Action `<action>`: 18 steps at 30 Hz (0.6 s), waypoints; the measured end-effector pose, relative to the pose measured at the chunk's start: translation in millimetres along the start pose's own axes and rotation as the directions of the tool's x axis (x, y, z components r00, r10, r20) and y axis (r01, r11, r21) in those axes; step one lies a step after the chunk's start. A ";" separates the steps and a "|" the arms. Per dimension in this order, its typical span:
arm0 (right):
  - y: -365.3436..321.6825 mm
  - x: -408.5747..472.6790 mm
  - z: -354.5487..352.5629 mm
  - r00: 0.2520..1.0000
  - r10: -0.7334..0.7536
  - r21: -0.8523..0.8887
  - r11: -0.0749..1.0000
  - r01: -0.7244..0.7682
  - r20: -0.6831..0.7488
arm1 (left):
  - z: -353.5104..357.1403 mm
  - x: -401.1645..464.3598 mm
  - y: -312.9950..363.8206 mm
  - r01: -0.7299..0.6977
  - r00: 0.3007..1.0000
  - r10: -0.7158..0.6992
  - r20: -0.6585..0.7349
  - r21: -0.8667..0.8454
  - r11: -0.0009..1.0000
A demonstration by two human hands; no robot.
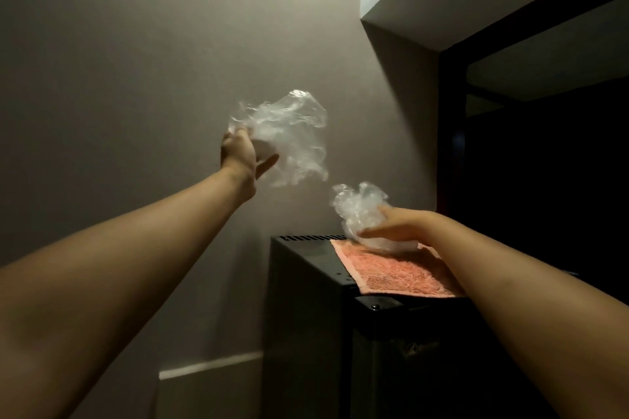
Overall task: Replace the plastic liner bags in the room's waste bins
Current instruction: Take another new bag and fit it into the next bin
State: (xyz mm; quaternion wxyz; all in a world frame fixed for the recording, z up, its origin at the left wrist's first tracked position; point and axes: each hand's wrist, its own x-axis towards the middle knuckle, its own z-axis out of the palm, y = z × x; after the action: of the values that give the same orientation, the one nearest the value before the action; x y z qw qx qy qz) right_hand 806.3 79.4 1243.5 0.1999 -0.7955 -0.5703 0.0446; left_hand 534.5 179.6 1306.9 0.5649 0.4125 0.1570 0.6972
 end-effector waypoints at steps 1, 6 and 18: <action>-2.8 -1.0 -0.8 0.999 -0.029 0.070 0.997 0.030 -0.018 | -1.8 -2.1 -2.7 0.051 0.997 -0.053 0.057 0.039 0.998; -23.1 -14.9 -12.9 0.954 -0.204 0.301 0.916 0.265 -0.218 | -3.0 -7.0 -12.8 0.094 0.973 -0.122 0.195 0.146 0.985; -74.8 1.5 -54.4 0.606 -0.035 0.312 0.833 0.458 -0.794 | -17.7 -13.0 -6.8 -0.003 0.952 -0.084 0.295 0.282 0.959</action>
State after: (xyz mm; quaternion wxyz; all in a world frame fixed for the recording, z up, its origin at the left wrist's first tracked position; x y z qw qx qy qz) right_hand 756.6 86.4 1321.2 0.6178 -0.5710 -0.5094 -0.1810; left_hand 526.0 174.1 1286.3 0.5327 0.5870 0.1736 0.5844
